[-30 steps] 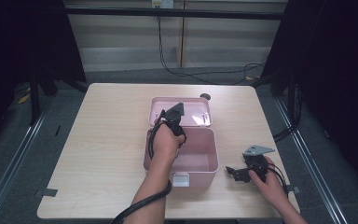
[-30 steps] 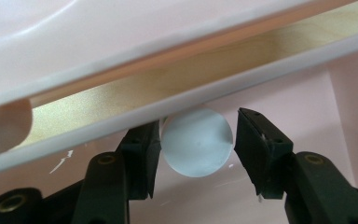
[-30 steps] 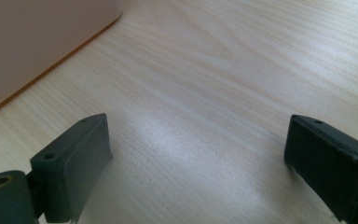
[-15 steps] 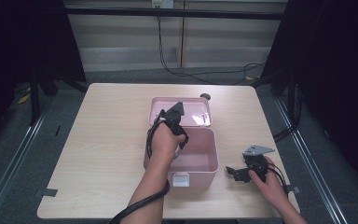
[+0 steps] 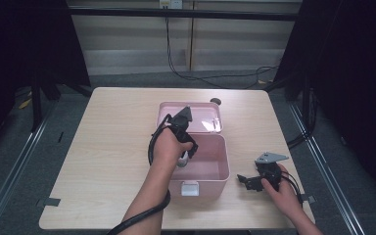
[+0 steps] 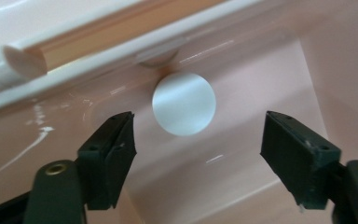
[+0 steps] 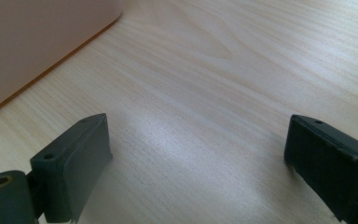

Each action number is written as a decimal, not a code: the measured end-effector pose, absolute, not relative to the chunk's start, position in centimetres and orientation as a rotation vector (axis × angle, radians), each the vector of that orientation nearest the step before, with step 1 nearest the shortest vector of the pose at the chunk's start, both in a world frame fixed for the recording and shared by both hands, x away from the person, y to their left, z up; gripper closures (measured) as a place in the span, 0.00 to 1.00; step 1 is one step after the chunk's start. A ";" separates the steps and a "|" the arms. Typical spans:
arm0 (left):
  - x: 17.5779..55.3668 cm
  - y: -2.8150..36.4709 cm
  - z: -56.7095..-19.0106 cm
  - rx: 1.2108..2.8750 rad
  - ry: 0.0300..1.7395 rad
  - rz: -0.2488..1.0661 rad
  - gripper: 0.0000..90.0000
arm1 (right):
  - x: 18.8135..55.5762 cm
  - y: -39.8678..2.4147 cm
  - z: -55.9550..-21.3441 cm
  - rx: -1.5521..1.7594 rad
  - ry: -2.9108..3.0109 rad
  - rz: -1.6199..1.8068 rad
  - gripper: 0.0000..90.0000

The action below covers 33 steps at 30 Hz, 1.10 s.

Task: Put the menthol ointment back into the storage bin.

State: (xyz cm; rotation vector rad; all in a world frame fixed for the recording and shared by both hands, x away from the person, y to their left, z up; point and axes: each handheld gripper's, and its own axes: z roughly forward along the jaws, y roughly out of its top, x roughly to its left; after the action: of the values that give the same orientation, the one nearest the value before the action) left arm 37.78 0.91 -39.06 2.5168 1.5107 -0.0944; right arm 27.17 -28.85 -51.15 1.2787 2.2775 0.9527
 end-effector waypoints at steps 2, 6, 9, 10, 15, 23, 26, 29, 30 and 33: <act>37.7 1.1 -38.8 2.518 1.497 -0.092 0.28 | 27.2 -28.9 -51.2 1.278 2.278 0.953 0.07; 37.5 1.5 -38.4 2.526 1.466 -0.099 0.27 | 27.2 -28.9 -51.2 1.276 2.278 0.952 0.07; 37.3 1.7 -37.9 2.534 1.438 -0.092 0.27 | 27.2 -28.9 -51.1 1.279 2.278 0.953 0.07; 37.2 1.8 -37.8 2.536 1.431 -0.089 0.27 | 27.2 -28.8 -51.1 1.281 2.279 0.953 0.07; 36.8 2.0 -37.0 2.565 1.370 -0.105 0.27 | 27.2 -28.9 -51.2 1.277 2.278 0.953 0.07; 36.0 2.6 -35.2 2.572 1.285 -0.098 0.27 | 27.2 -28.8 -51.1 1.281 2.279 0.953 0.07; 35.7 2.8 -34.6 2.572 1.259 -0.087 0.27 | 27.2 -28.9 -51.2 1.279 2.278 0.953 0.07; 35.4 3.1 -33.9 2.580 1.247 -0.069 0.27 | 27.2 -28.8 -51.1 1.281 2.279 0.953 0.07; 35.3 3.2 -33.7 2.581 1.238 -0.067 0.27 | 27.2 -28.9 -51.2 1.278 2.278 0.953 0.07; 35.2 3.7 -33.0 2.580 1.221 -0.054 0.27 | 27.2 -28.9 -51.2 1.277 2.278 0.953 0.07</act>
State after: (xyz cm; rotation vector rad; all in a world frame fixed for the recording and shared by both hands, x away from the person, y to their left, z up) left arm 35.18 3.67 -33.00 2.5803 1.2213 -0.0540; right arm 27.18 -28.86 -51.16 1.2765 2.2775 0.9526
